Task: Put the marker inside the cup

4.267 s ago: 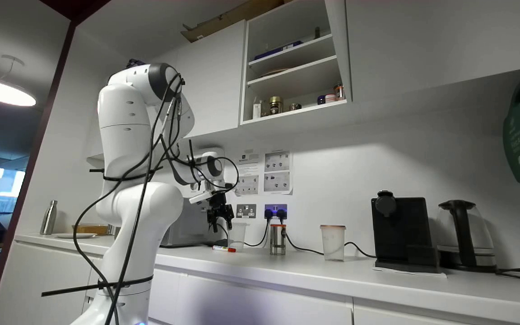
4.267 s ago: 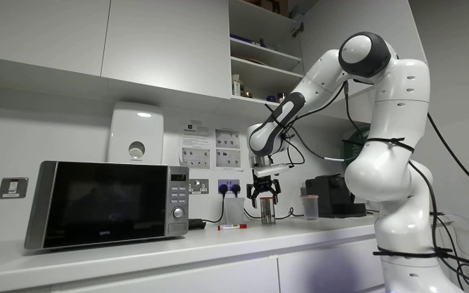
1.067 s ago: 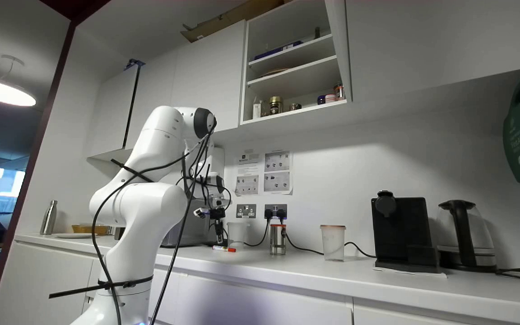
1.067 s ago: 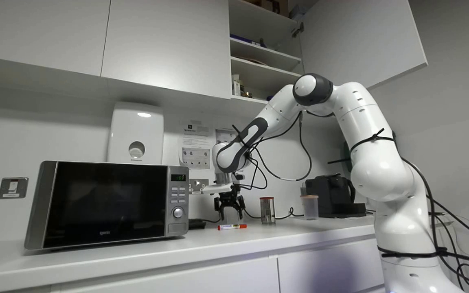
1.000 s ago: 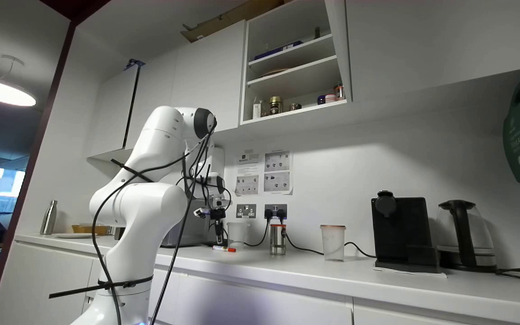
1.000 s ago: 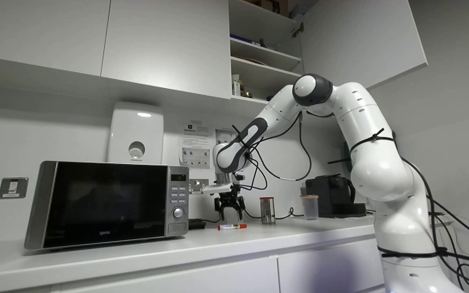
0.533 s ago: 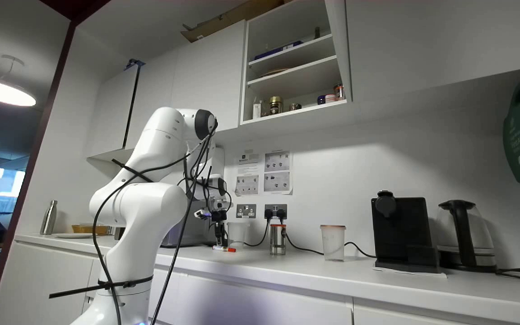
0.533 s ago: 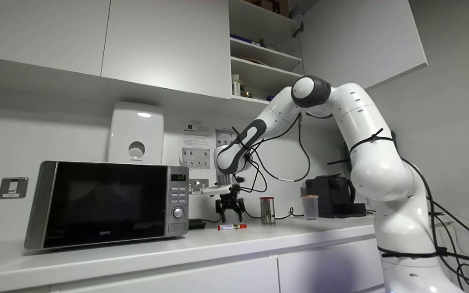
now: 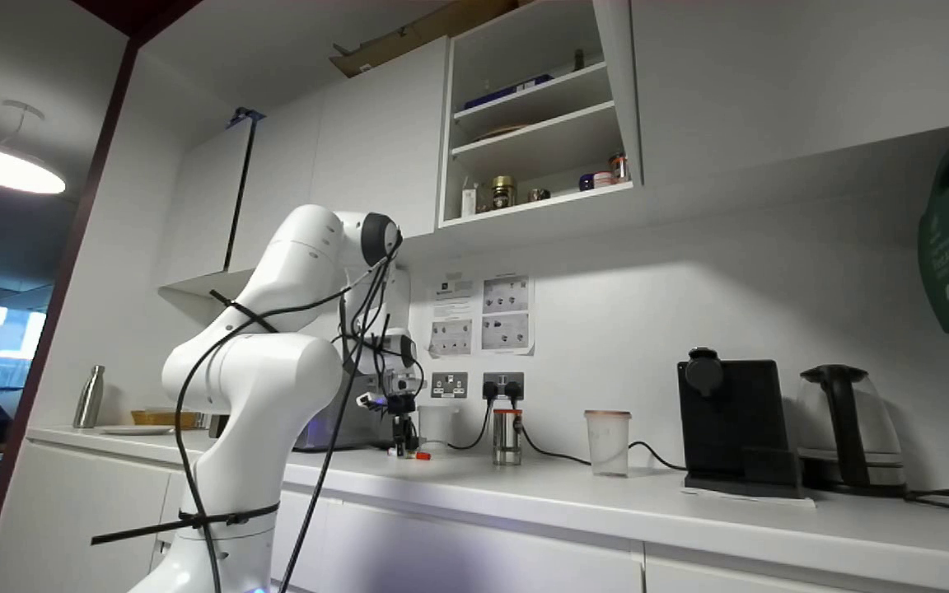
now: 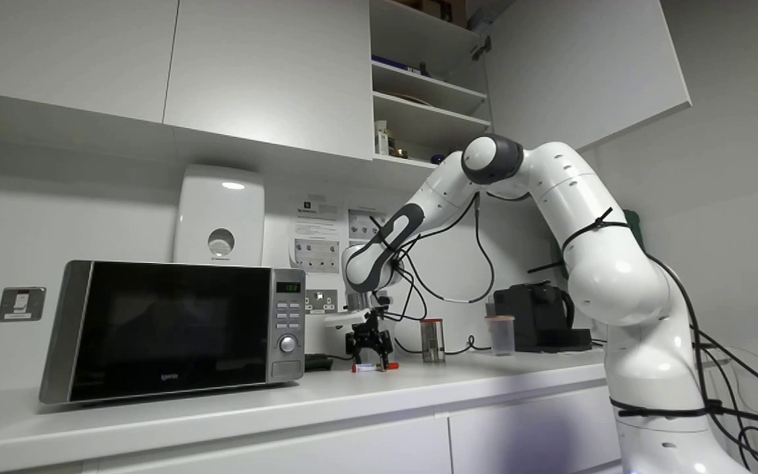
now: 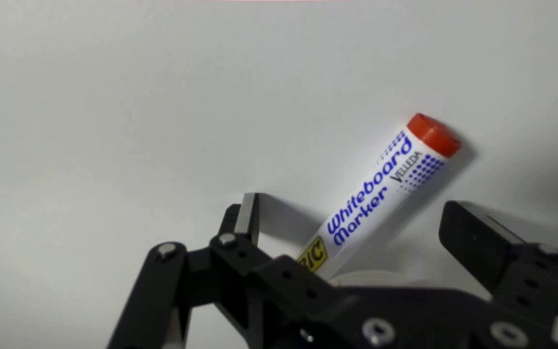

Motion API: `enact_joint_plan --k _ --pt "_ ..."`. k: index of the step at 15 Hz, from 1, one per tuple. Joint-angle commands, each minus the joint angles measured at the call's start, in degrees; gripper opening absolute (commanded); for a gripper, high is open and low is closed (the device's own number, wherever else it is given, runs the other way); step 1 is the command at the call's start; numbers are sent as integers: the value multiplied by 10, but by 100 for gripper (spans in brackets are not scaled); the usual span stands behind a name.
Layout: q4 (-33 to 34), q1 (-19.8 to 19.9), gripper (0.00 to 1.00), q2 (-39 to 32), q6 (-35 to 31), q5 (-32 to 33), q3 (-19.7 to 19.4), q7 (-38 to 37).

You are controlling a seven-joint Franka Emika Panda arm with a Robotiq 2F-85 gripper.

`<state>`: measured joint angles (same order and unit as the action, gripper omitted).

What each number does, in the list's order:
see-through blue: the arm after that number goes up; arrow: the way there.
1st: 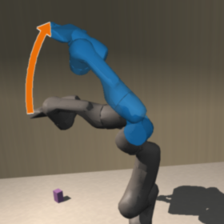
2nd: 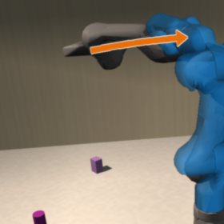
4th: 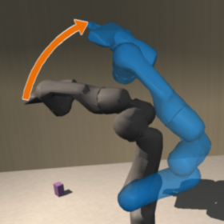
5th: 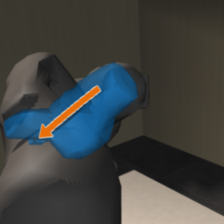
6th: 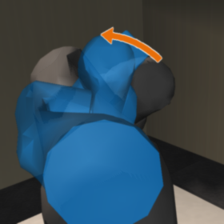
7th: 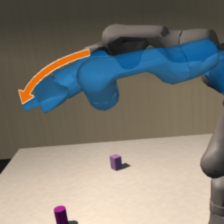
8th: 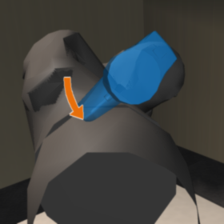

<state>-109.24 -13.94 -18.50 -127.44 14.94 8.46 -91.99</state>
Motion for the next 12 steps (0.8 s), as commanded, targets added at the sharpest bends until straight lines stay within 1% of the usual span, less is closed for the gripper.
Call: enact_joint_plan --k 1,2,3,4,5,6,8,9,12 --pt "43 -17 99 -32 12 -11 -15 -4" --pt "45 -17 75 -33 10 -11 -16 -1" --pt "48 -18 75 -34 9 -10 -17 -1" --pt "51 -19 70 -34 9 -11 -17 0" --pt "53 -19 63 -34 8 -11 -17 1" --pt "54 -19 53 -33 8 -11 -17 2" --pt "55 -19 39 -30 7 -9 -18 3" --pt "55 -20 31 -29 8 -9 -19 4" --pt "54 -21 9 -25 7 -9 -21 4"
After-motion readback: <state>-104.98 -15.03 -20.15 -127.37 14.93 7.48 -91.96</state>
